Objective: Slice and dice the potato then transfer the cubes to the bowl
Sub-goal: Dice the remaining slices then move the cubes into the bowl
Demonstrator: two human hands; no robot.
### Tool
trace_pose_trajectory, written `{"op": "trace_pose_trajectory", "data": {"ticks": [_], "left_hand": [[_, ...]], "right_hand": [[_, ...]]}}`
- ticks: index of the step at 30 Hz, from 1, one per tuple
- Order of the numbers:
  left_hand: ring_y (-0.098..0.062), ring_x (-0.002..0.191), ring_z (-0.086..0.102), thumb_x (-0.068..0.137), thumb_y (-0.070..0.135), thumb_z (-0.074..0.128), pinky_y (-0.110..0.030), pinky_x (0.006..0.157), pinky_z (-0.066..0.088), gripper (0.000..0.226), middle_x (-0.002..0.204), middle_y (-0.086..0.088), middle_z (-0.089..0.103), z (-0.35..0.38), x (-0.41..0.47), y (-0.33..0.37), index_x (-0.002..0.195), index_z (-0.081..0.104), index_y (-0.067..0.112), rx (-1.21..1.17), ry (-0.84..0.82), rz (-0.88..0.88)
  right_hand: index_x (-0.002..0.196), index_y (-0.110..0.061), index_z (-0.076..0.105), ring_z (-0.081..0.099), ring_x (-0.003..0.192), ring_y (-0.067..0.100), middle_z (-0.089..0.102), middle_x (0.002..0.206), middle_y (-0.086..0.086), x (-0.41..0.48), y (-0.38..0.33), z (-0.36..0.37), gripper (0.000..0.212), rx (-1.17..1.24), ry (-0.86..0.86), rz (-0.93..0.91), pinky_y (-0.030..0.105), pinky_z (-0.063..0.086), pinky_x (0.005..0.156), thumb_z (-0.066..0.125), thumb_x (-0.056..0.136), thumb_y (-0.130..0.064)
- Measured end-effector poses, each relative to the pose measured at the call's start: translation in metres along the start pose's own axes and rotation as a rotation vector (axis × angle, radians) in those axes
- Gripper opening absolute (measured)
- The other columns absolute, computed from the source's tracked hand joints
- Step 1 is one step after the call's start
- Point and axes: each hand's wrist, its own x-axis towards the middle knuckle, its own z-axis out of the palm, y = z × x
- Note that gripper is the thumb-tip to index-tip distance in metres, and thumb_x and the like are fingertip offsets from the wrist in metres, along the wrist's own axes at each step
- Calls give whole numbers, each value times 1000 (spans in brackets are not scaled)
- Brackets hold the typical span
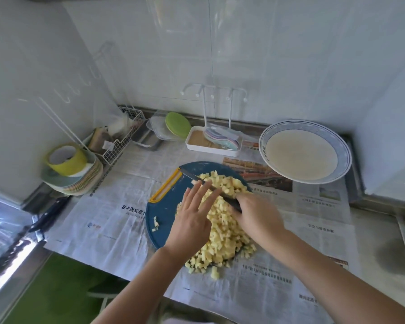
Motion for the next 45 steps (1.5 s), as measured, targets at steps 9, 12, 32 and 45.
{"op": "trace_pose_trajectory", "data": {"ticks": [9, 12, 32, 45], "left_hand": [[-26, 134, 33, 90, 47, 53, -38, 109, 29, 61, 143, -4, 36, 20, -35, -20, 142, 33, 23, -44, -31, -191], [-29, 142, 20, 87, 65, 37, -50, 114, 20, 74, 151, -5, 28, 31, -40, -26, 147, 31, 23, -14, -95, -296], [-21, 147, -3, 89, 66, 34, -47, 119, 5, 80, 161, -1, -2, 48, 25, -2, 153, 4, 28, -235, -87, -652], [-24, 145, 14, 85, 71, 40, -47, 117, 13, 71, 159, 2, 14, 64, 48, 1, 148, 16, 47, -262, -58, -763]], "right_hand": [[70, -23, 37, 28, 34, 2, 35, 49, -14, -68, 79, 1, 36, 36, 99, 159, 21, 24, 32, 46, 94, -48], [71, -24, 40, 36, 36, 3, 41, 50, -11, -89, 97, 11, 34, 34, 74, 254, 19, 28, 34, 40, 92, -52], [97, -18, 51, 44, 46, 7, 50, 59, -4, -53, 57, 34, 37, 327, -29, 365, 21, 29, 42, 22, 103, -40], [80, -26, 45, 43, 51, 3, 47, 63, -8, -28, 25, 33, 35, 436, -187, 249, 18, 33, 47, 25, 104, -38]]}}
